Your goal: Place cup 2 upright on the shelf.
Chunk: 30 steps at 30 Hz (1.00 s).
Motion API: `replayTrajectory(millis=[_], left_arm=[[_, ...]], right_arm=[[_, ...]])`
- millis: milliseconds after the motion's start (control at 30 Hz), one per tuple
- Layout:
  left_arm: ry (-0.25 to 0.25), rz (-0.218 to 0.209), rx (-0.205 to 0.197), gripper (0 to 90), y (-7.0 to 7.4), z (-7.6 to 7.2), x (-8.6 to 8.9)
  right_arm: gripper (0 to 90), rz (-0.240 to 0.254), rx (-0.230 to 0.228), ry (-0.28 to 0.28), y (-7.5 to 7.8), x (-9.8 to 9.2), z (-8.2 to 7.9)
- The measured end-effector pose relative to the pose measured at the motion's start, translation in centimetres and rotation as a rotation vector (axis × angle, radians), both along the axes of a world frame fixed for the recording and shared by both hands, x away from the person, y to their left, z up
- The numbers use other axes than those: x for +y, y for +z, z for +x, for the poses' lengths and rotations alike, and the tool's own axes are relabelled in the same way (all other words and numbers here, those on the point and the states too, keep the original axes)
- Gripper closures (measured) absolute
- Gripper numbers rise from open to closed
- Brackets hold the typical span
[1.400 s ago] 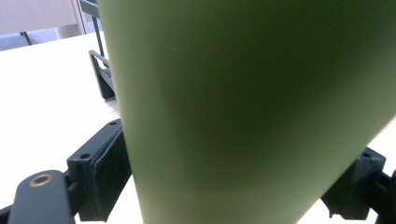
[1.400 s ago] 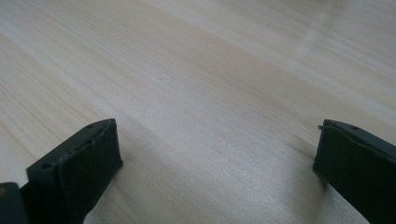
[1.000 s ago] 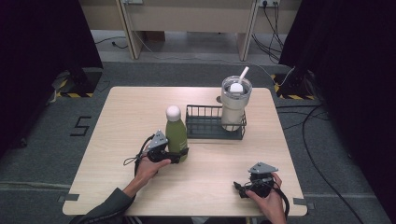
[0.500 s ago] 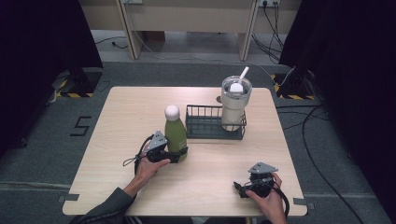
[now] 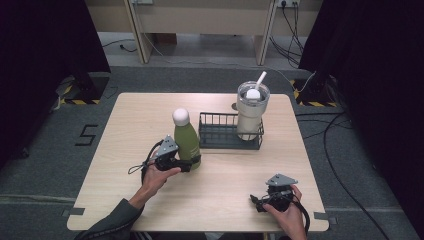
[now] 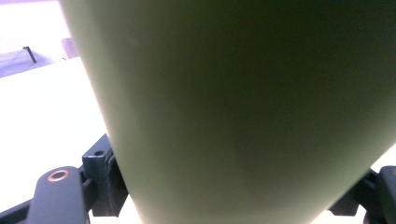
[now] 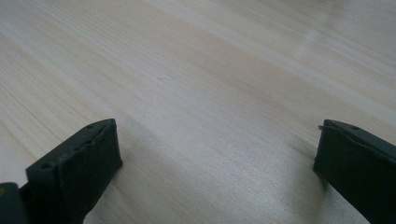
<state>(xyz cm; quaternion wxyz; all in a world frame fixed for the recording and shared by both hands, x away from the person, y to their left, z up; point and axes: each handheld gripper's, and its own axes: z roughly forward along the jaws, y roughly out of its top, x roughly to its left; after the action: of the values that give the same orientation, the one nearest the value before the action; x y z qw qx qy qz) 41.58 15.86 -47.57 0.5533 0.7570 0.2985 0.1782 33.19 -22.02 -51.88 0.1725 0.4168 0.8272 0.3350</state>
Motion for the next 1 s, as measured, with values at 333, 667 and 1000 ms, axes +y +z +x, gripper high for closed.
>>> replayTrajectory(millis=[333, 667, 1000], left_arm=[[-0.012, 0.013, -0.015, 20.2, 1.3, 0.1, -0.3], [-0.015, 0.009, -0.015, 20.2, 2.9, 0.7, -0.5], [-0.016, 0.017, -0.027, 20.2, 4.9, 1.6, -0.9]], right_arm=[[0.7, 0.000, 0.000, 0.000, 0.0, 0.0, 0.0], [0.7, 0.000, 0.000, 0.000, 0.0, 0.0, 0.0], [0.7, 0.000, 0.000, 0.000, 0.0, 0.0, 0.0]])
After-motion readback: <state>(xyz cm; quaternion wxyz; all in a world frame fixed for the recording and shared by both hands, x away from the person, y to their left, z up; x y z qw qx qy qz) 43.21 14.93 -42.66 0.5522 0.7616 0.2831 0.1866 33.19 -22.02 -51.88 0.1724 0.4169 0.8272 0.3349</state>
